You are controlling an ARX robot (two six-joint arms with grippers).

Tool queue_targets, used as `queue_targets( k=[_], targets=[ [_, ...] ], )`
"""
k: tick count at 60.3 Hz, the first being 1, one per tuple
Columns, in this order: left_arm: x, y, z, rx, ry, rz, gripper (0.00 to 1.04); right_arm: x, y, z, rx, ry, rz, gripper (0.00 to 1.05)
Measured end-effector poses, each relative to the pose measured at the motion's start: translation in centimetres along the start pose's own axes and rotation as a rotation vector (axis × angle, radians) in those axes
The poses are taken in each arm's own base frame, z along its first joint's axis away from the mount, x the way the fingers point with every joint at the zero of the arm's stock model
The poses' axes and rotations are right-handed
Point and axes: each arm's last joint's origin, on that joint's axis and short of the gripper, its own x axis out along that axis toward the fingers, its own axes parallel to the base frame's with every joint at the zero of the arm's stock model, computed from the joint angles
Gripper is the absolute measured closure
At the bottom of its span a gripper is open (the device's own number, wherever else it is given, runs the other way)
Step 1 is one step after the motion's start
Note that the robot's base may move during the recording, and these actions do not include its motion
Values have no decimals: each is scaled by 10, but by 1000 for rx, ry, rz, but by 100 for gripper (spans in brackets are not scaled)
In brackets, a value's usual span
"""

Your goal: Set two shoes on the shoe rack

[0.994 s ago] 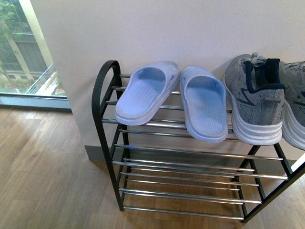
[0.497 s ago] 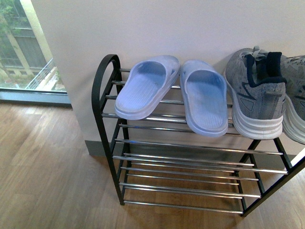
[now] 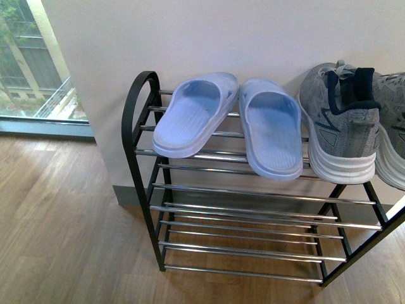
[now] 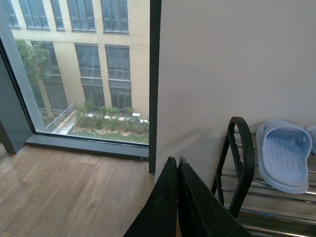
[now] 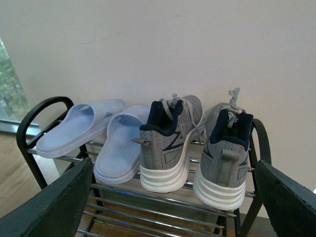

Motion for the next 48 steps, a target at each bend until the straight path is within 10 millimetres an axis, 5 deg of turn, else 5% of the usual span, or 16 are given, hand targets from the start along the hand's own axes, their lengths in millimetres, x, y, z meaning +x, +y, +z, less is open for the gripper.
queue_targets(
  k=[23,48],
  targets=[
    [-12,0,-4,0,18,1,100,0,0,0,0,0,0,9],
    [-12,0,-4,0,18,1,15,0,0,0,0,0,0,9]
  ],
)
